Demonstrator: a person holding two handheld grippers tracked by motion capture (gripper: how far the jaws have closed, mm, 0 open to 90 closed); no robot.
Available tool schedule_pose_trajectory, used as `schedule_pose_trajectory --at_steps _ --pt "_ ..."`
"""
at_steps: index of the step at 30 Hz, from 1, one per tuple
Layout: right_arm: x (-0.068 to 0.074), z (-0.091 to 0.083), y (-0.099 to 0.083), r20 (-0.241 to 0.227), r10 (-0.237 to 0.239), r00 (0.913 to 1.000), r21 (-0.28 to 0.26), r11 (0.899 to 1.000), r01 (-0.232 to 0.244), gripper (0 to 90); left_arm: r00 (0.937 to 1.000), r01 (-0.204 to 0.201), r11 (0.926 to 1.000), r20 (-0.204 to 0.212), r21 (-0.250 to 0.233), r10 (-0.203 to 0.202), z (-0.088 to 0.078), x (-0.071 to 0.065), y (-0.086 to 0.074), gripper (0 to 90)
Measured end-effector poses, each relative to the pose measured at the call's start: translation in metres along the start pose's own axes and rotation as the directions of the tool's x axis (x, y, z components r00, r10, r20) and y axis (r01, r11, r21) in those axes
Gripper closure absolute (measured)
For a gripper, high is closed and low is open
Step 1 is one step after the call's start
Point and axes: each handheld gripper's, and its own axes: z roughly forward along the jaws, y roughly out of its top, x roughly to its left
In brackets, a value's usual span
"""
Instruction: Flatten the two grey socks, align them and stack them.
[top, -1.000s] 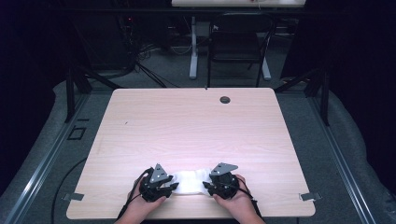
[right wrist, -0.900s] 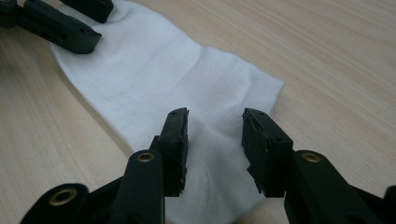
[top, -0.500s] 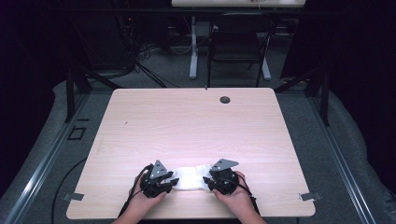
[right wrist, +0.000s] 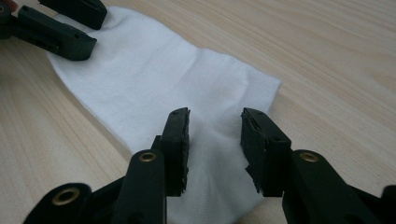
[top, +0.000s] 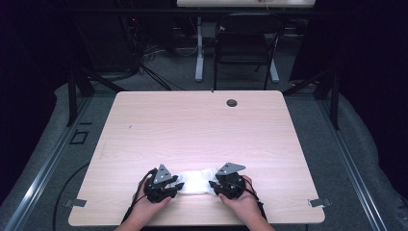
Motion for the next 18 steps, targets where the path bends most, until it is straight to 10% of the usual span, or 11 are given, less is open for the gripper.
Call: schedule_pose_trajectory --at_steps 18 --pt "-0.015 -0.031 0.005 0.033 0.034 0.9989 -0.081 0.996 -0.032 58.5 0.9949 0.078 0.9945 -0.058 -0.07 -0.082 -0.028 0.026 0.004 56.8"
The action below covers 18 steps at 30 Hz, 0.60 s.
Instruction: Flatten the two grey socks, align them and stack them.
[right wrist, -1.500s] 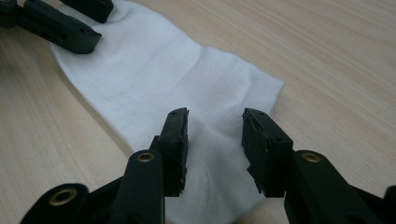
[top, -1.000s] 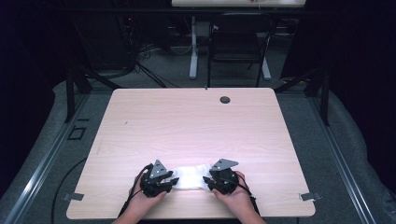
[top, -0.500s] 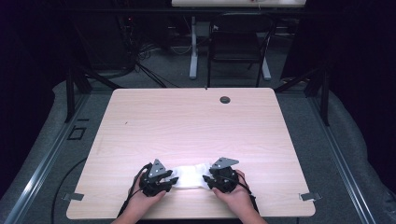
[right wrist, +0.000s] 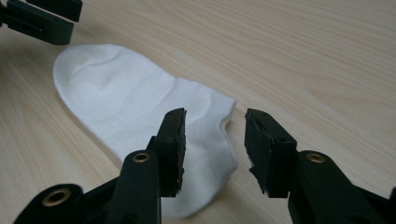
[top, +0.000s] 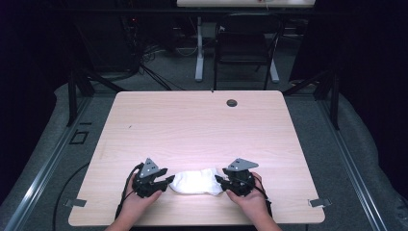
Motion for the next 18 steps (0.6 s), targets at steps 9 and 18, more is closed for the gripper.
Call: schedule_pose_trajectory --at_steps 9,18 --pt "-0.014 -0.01 -0.002 0.031 0.031 0.999 -0.015 0.999 -0.031 57.5 0.9985 0.013 0.9995 -0.052 -0.028 -0.014 -0.013 0.017 0.0 55.6" --pt "-0.027 0.001 -0.018 0.058 0.083 0.9949 0.026 0.996 -0.084 57.9 0.9964 0.055 0.9985 -0.066 0.0 -0.055 -0.01 0.034 -0.006 55.7"
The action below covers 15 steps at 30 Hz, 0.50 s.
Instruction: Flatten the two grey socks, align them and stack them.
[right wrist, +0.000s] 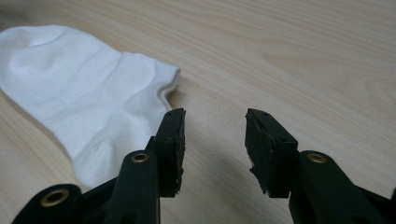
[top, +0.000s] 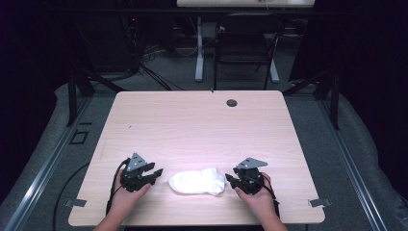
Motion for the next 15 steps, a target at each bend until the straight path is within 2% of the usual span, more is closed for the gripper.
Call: schedule_pose_trajectory --at_steps 3,8,11,15 --pt "-0.006 -0.002 -0.001 0.012 0.011 0.9999 -0.005 1.0 -0.011 57.6 0.9997 0.02 0.9997 0.017 0.013 -0.02 0.003 0.005 -0.002 54.9" --pt "-0.013 -0.006 -0.003 0.018 0.039 0.9991 -0.009 0.999 -0.039 57.5 0.9994 0.032 0.9991 0.01 0.029 -0.032 0.008 0.01 -0.004 53.4" --pt "-0.017 -0.006 -0.006 0.016 0.071 0.9973 -0.006 0.997 -0.071 57.4 0.9994 0.035 0.9981 0.002 0.05 -0.036 0.012 0.01 -0.005 52.0" --pt "-0.018 -0.006 -0.007 0.017 0.074 0.9971 -0.006 0.997 -0.074 57.0 0.9995 0.032 0.9979 0.003 0.057 -0.032 0.015 0.007 -0.004 51.4"
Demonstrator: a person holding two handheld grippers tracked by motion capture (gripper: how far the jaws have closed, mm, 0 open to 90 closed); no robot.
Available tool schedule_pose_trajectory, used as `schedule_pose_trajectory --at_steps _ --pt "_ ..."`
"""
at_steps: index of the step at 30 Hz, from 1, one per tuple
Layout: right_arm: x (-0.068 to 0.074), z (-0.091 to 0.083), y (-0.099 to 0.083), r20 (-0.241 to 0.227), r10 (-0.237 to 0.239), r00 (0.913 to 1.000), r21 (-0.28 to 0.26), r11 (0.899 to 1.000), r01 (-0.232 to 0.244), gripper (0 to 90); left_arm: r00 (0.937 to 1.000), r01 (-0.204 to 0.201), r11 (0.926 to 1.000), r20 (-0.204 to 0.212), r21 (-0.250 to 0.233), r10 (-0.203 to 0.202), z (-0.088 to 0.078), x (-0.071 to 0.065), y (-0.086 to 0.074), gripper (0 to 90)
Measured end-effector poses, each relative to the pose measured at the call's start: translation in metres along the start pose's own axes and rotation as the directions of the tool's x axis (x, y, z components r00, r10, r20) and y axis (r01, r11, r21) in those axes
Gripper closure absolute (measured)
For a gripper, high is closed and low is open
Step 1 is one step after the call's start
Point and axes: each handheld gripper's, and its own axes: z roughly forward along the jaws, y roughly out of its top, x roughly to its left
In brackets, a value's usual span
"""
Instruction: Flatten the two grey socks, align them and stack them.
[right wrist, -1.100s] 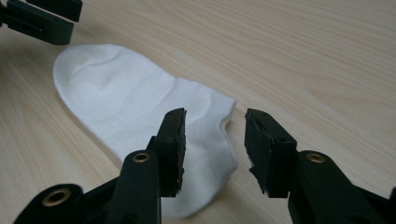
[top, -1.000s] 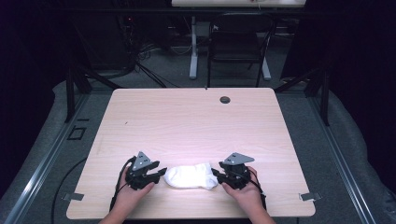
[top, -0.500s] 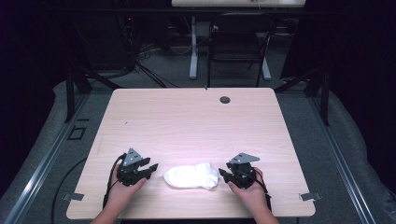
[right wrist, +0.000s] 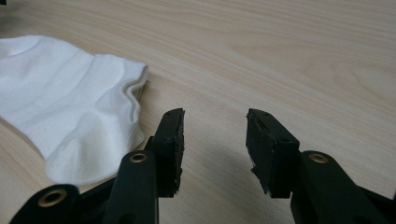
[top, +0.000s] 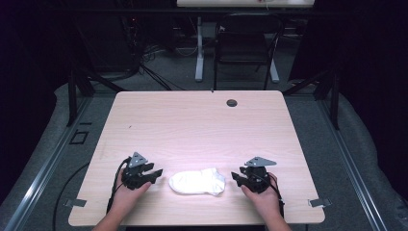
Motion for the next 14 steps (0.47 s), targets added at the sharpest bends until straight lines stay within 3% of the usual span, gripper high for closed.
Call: schedule_pose_trajectory --at_steps 8,14 --pt "-0.0009 -0.0002 -0.0023 0.008 0.015 0.9999 0.005 1.0 -0.015 56.8 0.9997 -0.021 0.9998 0.01 0.004 0.021 0.0021 -0.0029 0.0004 49.0" --pt "0.0036 0.0025 -0.0039 0.004 -0.003 1.0 0.022 1.0 0.002 56.7 0.9996 -0.005 1.0 0.028 -0.004 0.005 0.001 -0.0042 0.0014 48.5"
